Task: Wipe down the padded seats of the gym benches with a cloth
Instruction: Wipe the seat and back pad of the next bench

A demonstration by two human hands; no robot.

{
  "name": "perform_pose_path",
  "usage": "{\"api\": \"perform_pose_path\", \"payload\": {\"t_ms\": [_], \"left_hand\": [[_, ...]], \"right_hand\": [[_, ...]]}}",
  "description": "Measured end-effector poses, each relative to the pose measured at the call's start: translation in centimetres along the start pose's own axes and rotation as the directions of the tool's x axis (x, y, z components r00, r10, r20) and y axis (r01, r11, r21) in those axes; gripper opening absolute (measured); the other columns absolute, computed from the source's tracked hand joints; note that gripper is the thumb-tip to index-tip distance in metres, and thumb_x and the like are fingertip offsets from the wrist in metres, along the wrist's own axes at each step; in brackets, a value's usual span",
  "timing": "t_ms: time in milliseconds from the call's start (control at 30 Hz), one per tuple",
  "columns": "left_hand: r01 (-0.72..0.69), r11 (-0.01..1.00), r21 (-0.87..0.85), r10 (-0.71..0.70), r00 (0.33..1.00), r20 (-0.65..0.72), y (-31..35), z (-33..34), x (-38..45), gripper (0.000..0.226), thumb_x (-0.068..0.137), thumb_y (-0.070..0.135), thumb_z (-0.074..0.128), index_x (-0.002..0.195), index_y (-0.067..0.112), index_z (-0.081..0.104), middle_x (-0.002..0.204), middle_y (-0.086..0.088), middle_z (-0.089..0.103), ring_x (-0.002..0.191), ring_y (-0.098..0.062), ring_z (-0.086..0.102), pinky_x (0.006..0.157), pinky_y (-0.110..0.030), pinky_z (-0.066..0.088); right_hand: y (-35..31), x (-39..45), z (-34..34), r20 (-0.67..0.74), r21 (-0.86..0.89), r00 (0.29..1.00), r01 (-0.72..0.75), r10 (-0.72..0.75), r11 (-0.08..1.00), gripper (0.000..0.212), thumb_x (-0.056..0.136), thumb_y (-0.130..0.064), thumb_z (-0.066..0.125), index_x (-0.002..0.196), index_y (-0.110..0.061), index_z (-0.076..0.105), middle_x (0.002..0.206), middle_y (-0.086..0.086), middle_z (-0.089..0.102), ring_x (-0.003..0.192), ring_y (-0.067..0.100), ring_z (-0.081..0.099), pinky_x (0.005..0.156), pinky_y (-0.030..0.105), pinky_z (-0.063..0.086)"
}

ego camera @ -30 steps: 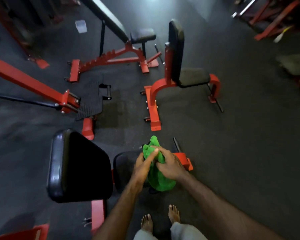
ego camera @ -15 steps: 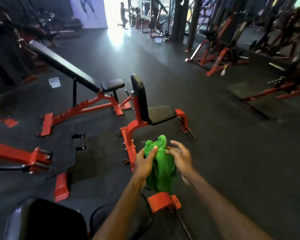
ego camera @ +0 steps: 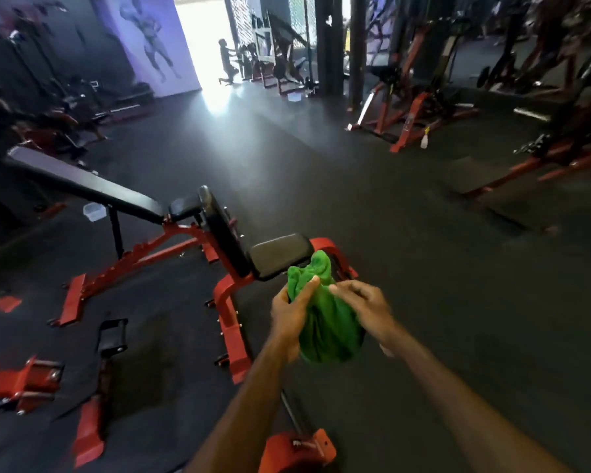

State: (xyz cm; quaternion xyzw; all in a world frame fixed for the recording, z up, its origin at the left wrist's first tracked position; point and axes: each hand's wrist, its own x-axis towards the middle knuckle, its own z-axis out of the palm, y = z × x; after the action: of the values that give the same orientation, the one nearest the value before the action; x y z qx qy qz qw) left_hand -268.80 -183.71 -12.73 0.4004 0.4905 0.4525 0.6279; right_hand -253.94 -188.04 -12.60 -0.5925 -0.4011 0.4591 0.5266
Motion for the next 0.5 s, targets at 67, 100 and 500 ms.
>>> {"api": "perform_pose_path", "payload": {"t_ms": [67, 100, 500], "left_hand": [[0.026, 0.999, -0.019, -0.026, 1.000, 0.003, -0.7, 3.5, 1.1, 0.031, 0.090, 0.030, 0.078, 0.113, 0.009, 0.076, 0.108, -0.016, 0.077, 0.105, -0.034, 0.073, 0.098, -0.054, 0.057], [0.035, 0.999, -0.028, -0.035, 0.999, -0.010, -0.8, 5.0, 1.6, 0.031, 0.089, 0.030, 0.078, 0.112, 0.010, 0.076, 0.108, -0.016, 0.077, 0.106, -0.035, 0.073, 0.099, -0.054, 0.056], [-0.058, 0.991, 0.118, 0.029, 0.971, 0.236, 0.7, 13.0, 10.7, 0.081, 0.061, 0.032, 0.098, 0.131, 0.009, 0.065, 0.125, -0.014, 0.072, 0.118, -0.033, 0.068, 0.105, -0.052, 0.052]], "right_hand": [[0.0, 1.2, -3.5, 0.064, -0.065, 0.998, 0.023, -0.019, 0.998, 0.028, 0.082, -0.036, 0.087, 0.104, -0.022, 0.076, 0.100, -0.002, 0.078, 0.098, 0.013, 0.073, 0.082, 0.029, 0.059], [0.0, 1.8, -5.0, 0.101, -0.103, 0.994, 0.045, -0.035, 0.994, 0.036, 0.077, -0.035, 0.091, 0.106, -0.023, 0.074, 0.100, -0.004, 0.078, 0.096, 0.011, 0.073, 0.082, 0.028, 0.060], [-4.0, 13.7, -15.3, 0.145, -0.186, 0.985, 0.118, -0.092, 0.975, 0.008, 0.096, -0.019, 0.071, 0.096, -0.020, 0.079, 0.091, 0.000, 0.076, 0.085, 0.007, 0.070, 0.068, 0.016, 0.052]]}}
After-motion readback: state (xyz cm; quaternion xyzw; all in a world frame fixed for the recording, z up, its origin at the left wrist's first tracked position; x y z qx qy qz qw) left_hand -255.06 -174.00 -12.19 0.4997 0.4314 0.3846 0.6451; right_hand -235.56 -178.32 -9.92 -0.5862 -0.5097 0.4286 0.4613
